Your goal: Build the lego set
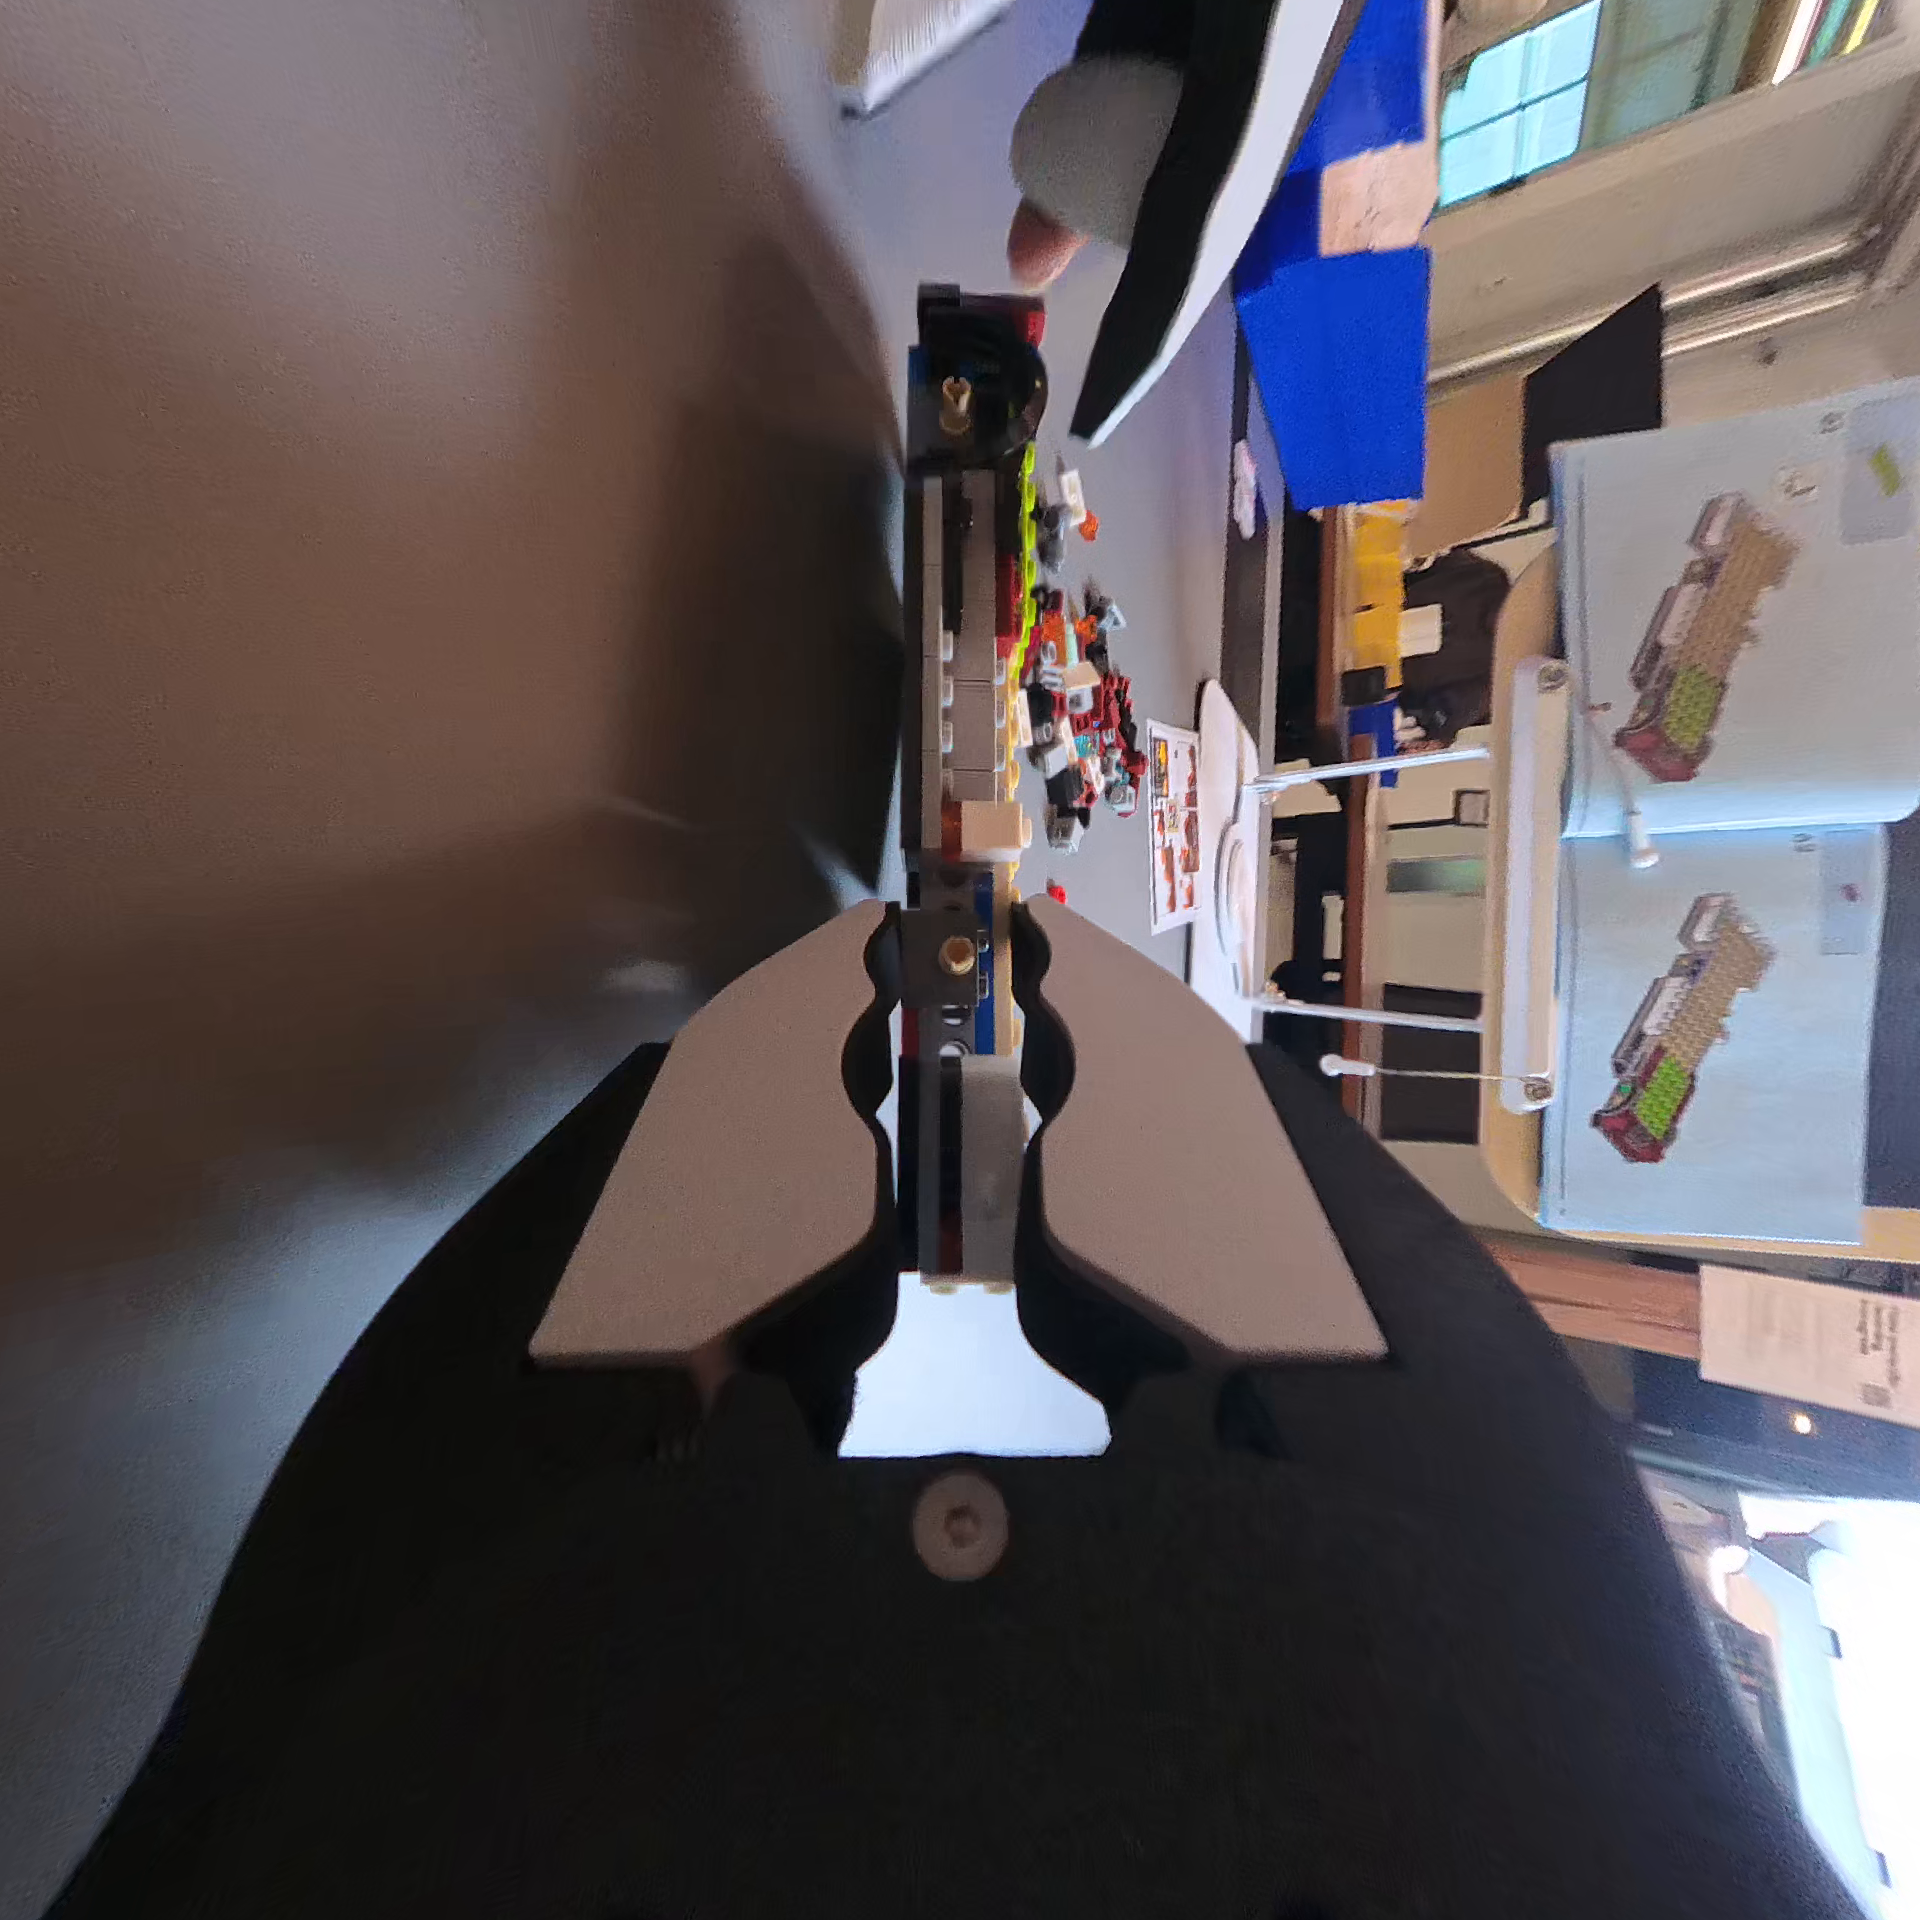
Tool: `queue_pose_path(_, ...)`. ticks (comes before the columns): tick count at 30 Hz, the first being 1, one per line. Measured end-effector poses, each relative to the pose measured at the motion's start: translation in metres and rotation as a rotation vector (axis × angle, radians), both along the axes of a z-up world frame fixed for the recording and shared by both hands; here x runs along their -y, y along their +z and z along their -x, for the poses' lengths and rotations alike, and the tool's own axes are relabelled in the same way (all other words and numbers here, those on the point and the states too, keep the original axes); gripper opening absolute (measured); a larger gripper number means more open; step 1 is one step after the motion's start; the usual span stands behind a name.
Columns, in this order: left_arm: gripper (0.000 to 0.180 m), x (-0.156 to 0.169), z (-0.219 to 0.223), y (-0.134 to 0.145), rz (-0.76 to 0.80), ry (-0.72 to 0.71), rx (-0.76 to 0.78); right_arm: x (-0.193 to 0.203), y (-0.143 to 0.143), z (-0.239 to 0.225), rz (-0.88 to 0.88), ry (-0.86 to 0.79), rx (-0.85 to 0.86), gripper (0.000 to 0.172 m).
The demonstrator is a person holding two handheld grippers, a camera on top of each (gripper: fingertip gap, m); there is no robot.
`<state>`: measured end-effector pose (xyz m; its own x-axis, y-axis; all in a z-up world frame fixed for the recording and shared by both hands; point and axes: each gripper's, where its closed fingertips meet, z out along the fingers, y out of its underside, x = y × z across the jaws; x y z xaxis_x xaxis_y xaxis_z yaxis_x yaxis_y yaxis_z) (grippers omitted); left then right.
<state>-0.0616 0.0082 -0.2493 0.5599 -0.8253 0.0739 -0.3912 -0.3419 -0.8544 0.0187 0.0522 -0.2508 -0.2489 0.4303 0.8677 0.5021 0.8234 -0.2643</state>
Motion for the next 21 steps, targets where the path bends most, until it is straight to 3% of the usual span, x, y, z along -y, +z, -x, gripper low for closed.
queue_pose_path(3,0.085,-0.003,-0.003,-0.013,0.045,0.024,-0.025,0.016,-0.005,-0.002,-0.002,0.068,-0.035,0.022)
queue_pose_path(9,0.051,-0.008,0.005,-0.014,-0.015,0.068,-0.093,0.028,-0.019,-0.007,0.145,0.127,0.021,0.028)
queue_pose_path(18,0.073,-0.013,0.011,-0.01,-0.064,0.073,-0.097,0.024,-0.019,-0.017,0.331,0.071,0.076,0.031)
queue_pose_path(21,0.083,-0.015,0.016,-0.02,-0.04,0.077,-0.138,0.02,-0.007,-0.024,0.485,0.029,0.071,0.033)
